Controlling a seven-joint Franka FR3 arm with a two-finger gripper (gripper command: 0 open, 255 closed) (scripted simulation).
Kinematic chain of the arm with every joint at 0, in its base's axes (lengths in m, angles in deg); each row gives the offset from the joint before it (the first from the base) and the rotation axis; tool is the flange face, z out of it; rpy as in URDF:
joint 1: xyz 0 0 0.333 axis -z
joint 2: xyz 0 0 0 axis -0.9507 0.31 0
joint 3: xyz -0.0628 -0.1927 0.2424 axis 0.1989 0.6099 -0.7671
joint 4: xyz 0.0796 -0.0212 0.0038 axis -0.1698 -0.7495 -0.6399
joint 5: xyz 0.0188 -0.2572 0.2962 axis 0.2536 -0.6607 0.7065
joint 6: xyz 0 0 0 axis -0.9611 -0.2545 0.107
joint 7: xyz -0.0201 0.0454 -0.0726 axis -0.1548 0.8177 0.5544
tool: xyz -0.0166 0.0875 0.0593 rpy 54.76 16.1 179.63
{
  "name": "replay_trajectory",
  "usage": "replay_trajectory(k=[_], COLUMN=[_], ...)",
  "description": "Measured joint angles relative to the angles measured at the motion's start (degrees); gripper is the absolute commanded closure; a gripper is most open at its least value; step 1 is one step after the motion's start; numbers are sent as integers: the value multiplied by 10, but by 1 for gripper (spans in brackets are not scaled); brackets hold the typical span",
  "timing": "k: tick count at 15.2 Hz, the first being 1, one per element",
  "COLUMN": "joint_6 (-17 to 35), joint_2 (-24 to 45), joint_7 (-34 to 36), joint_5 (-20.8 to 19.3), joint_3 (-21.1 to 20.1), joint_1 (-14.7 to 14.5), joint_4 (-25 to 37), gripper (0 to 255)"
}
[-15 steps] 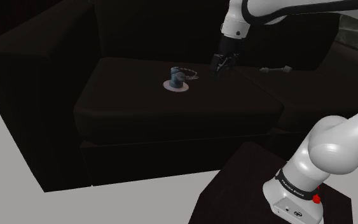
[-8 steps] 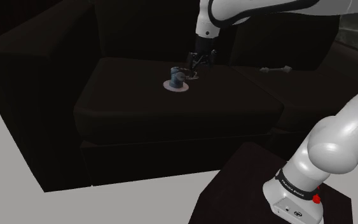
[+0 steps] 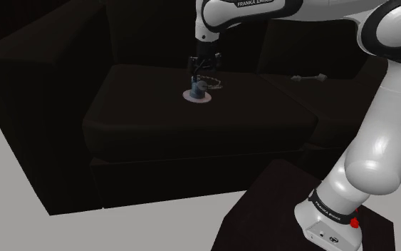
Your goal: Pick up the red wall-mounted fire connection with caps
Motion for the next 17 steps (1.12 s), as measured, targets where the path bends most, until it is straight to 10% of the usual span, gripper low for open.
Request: replay_trajectory(k=[8,9,17], joint_6=[48,51,54], joint_2=[28,28,28], joint_7=[20,20,21], joint_5=[-11,-11,-11], joint_3=[2,3,3], joint_1=[-1,-1,-1], joint_4=[-24,-25,-27], gripper=[0,255,255])
